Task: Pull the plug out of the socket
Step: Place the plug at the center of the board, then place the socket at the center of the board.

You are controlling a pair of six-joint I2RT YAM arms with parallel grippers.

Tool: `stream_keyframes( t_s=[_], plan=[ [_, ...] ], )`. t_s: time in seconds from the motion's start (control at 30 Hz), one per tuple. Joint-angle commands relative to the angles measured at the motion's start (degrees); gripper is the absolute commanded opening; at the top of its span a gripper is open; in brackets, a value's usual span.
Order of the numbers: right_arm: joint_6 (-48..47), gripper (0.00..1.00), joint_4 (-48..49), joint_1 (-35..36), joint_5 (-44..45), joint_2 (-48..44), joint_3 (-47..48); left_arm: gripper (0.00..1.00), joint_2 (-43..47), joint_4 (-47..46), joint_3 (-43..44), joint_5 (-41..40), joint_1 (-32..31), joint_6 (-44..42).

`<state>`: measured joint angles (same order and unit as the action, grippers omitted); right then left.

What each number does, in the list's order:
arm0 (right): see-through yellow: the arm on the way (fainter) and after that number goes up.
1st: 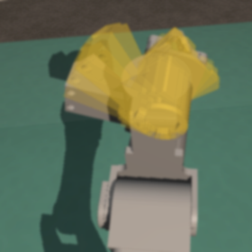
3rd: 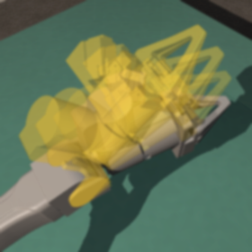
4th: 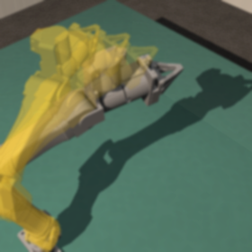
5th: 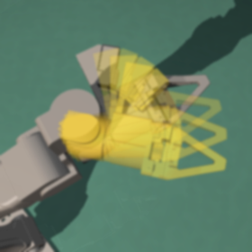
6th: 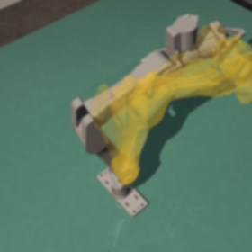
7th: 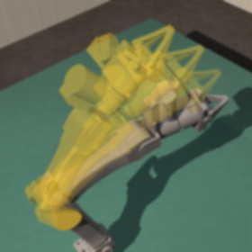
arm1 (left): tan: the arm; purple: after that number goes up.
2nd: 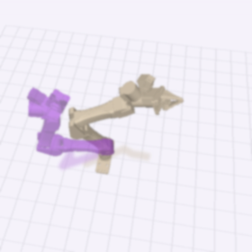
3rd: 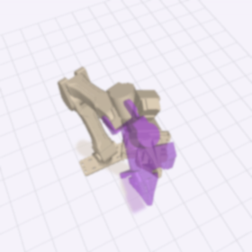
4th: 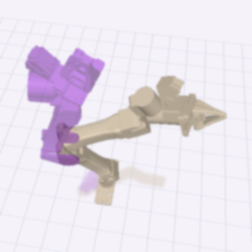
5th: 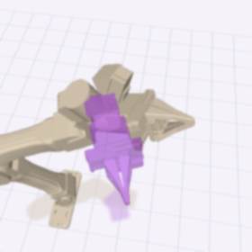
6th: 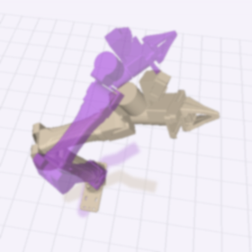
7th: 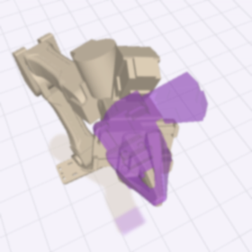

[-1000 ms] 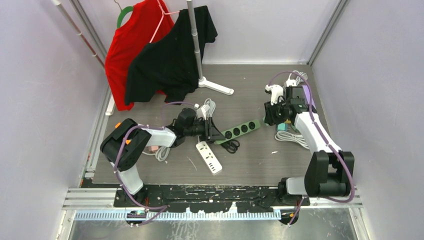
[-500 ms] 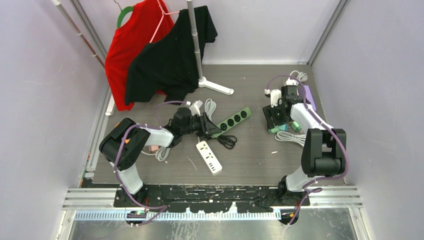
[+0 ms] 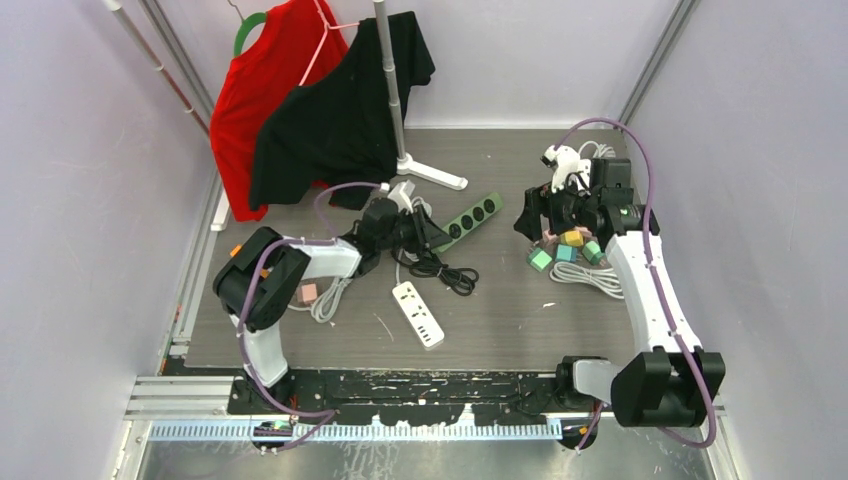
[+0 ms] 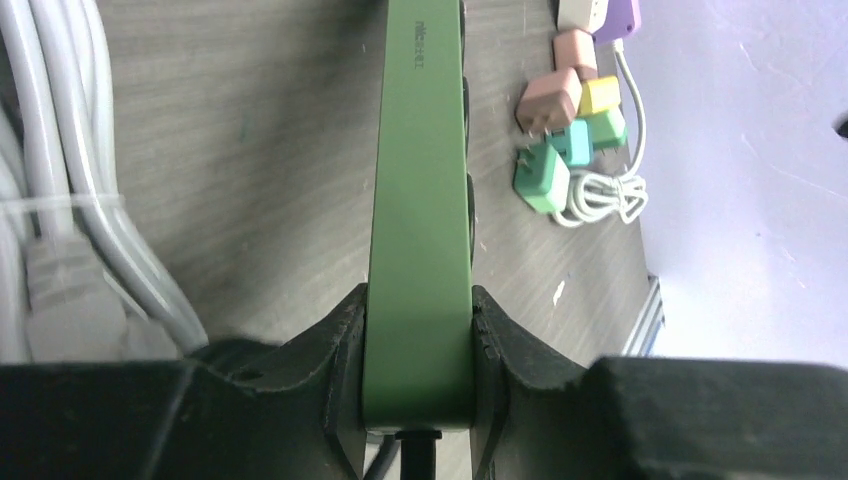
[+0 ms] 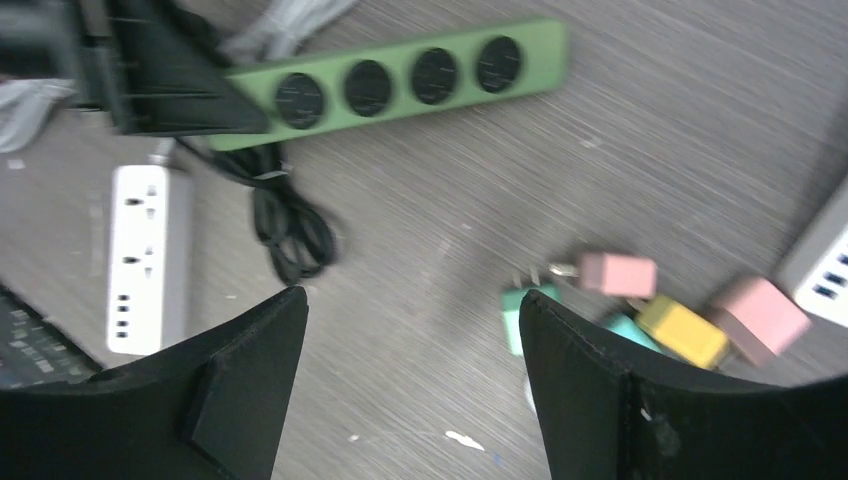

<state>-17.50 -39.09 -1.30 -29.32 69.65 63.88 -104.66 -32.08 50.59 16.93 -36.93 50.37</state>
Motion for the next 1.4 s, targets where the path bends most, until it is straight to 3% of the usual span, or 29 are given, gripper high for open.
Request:
stream_keyframes(
  t_s=[0.0, 0.23, 0.47, 0.57, 0.67, 0.83, 1.2, 1.37],
  plan=[
    [2.73, 0.83, 1.46, -0.51, -12.86, -3.81, -1.51, 0.02, -3.49, 3.29, 7.3, -2.07, -0.23, -5.6],
    [5.9, 0.83, 5.14, -5.12, -13.23, -6.26, -4.2, 0.01, -12.8, 2.51, 19.67, -4.3, -1.43, -1.74],
    [8.53, 0.83, 7.88, -7.48, -13.16, -6.77, -5.94, 0.04, -27.37, 5.82, 38.01, -6.26, -4.53, 3.75],
    [8.62, 0.83, 8.11, -7.65, -13.03, -6.63, -6.21, 0.18, -31.34, 9.56, 45.29, -8.72, -5.24, 3.96],
    [8.58, 0.83, 8.15, -7.79, -13.1, -6.66, -6.31, 0.43, -32.77, 12.66, 48.4, -12.02, -5.8, 2.23],
    [8.62, 0.83, 8.49, -7.75, -13.5, -6.8, -6.64, 0.67, -27.23, 15.99, 46.91, -15.67, -6.13, -5.56],
    [7.9, 0.83, 8.49, -7.75, -16.7, -7.99, -7.34, 0.8, -6.09, 24.87, 35.38, -22.98, -9.78, -30.52],
    [7.01, 0.83, 8.24, -7.75, -17.78, -8.54, -7.78, 0.85, 8.17, 24.16, 21.86, -26.29, -11.61, -36.7]
  ],
)
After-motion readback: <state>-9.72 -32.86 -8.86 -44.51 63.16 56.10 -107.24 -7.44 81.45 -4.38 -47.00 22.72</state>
